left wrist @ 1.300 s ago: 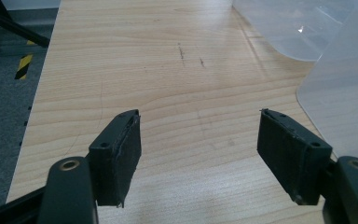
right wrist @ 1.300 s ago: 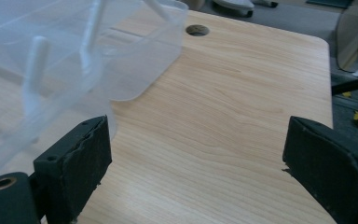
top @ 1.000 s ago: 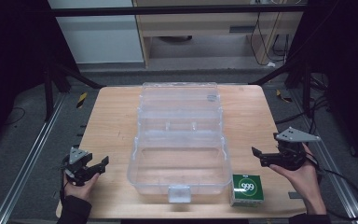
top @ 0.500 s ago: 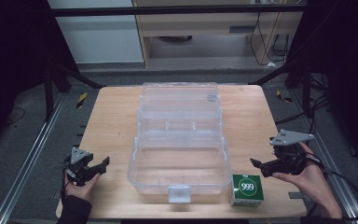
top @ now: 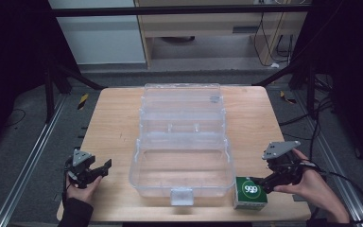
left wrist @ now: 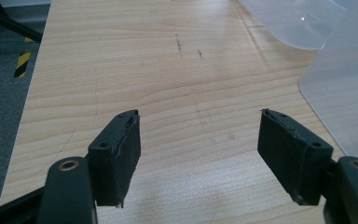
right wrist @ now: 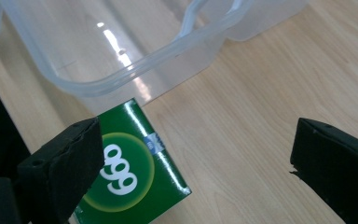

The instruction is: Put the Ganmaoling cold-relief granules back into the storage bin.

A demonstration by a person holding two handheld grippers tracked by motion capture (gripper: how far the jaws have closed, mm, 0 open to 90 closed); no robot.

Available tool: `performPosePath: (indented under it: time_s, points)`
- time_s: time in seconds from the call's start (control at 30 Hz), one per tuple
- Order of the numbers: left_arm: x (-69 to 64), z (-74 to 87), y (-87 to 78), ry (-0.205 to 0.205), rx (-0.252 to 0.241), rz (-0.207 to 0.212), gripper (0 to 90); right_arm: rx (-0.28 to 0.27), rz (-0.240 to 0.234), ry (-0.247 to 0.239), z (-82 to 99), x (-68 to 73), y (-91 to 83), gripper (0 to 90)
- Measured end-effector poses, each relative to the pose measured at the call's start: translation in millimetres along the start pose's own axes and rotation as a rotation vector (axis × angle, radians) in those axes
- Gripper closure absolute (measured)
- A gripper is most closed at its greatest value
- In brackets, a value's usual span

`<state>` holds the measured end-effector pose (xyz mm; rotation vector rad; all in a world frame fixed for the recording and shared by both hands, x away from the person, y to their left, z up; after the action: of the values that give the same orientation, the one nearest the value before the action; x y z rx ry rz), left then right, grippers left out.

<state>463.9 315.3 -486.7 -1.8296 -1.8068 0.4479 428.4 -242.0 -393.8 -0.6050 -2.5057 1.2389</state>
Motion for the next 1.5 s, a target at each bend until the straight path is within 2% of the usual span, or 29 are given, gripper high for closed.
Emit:
performPosePath:
  time_s: [0.13, 0.2, 0.3, 0.43, 0.47, 0.77, 1.13, 1.5]
  points:
    - [-0.4, 0.0, 0.2, 0.005, 0.002, 0.002, 29.2, 0.042, -0.032, -0.042, 0.3, 5.1, 6.7, 3.1]
    - [-0.7, 0.1, 0.4, 0.005, 0.003, 0.003, 29.2, 0.05, -0.038, -0.045, 0.5, 6.0, 7.9, 3.1]
    - [-1.2, 0.2, 0.8, 0.005, 0.004, 0.004, 29.1, 0.094, -0.064, -0.074, 1.9, 9.7, 13.9, 2.7]
    - [-1.7, 0.3, 1.1, 0.005, 0.006, 0.004, 29.1, 0.109, -0.079, -0.088, 2.8, 11.6, 17.3, 2.5]
    - [-1.7, 0.3, 0.9, 0.005, 0.005, 0.005, 29.0, 0.131, -0.091, -0.099, 4.0, 13.6, 19.8, 2.1]
    - [-2.1, 0.5, 1.6, 0.014, 0.009, 0.003, 29.0, 0.183, -0.143, -0.133, 9.8, 21.8, 29.4, 1.4]
    - [-2.0, 0.9, 2.3, 0.016, 0.013, 0.0, 29.0, 0.26, -0.182, -0.163, 13.9, 28.8, 41.9, 1.6]
    - [-2.3, 1.1, 2.6, 0.02, 0.014, 0.0, 29.0, 0.292, -0.184, -0.169, 20.2, 25.9, 52.6, 1.7]
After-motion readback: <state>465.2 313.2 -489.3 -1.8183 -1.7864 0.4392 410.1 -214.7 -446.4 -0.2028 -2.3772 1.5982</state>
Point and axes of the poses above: each handheld gripper's, and its own axes: y roughly forward along the jaws, z roughly out of its underside, x roughly to its left, the point moved 3 cm from there along y, roughly forward along the jaws, and after that the axes turned 15 degrees about -z, right-handed, at the moved point
